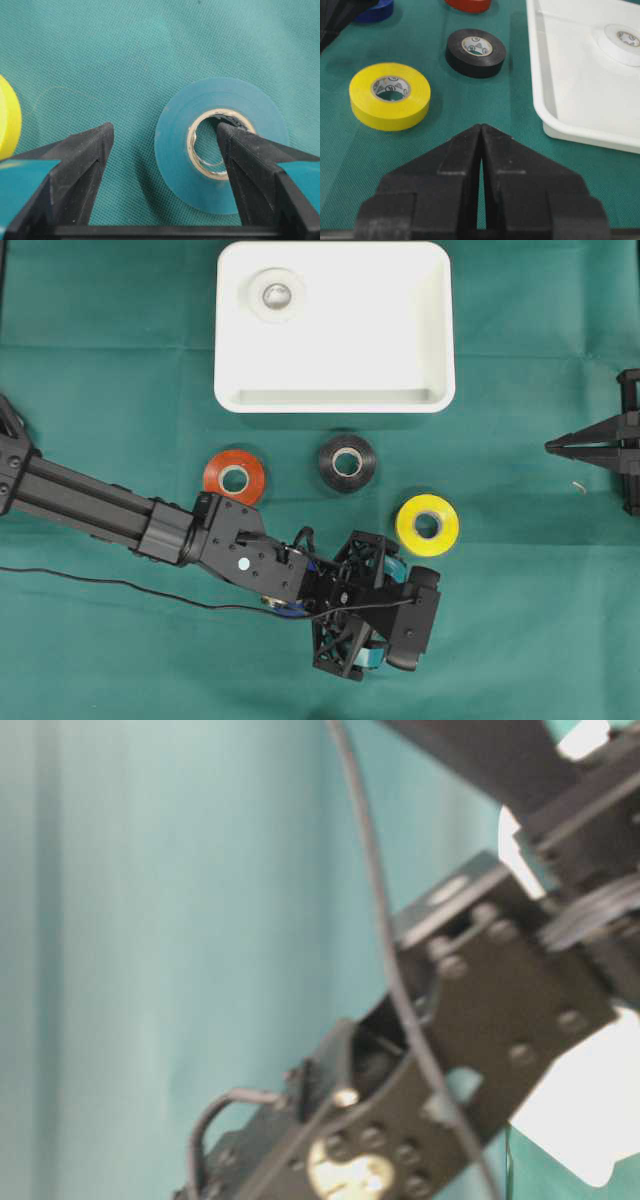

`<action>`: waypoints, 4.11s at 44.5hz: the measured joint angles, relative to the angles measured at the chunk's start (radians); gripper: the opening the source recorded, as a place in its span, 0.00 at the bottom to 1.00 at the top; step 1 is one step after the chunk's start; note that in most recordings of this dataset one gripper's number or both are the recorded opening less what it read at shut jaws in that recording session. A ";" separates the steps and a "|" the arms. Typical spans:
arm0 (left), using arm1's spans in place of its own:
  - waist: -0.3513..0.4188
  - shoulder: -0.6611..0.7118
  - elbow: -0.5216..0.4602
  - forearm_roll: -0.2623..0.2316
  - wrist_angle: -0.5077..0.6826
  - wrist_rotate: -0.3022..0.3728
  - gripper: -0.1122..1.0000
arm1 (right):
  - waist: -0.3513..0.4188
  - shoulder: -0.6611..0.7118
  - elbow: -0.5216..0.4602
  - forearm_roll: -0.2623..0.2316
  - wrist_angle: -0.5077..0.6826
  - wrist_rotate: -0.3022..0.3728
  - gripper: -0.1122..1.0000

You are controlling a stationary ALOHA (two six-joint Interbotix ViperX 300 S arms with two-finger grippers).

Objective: Put the tape into the white case with the left arm.
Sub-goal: 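Lower the left gripper into the teal roll's core and close, then lift the teal roll and carry it into the white tray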

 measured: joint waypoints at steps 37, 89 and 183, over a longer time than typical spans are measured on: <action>0.012 0.017 0.000 -0.002 0.043 0.002 0.33 | 0.000 -0.002 0.000 0.000 -0.008 0.000 0.02; 0.032 -0.238 0.087 0.002 0.179 0.077 0.33 | 0.000 -0.002 0.000 0.000 -0.008 -0.002 0.02; 0.669 -0.495 0.589 0.003 -0.069 0.279 0.33 | 0.000 -0.002 0.000 0.000 -0.008 0.000 0.02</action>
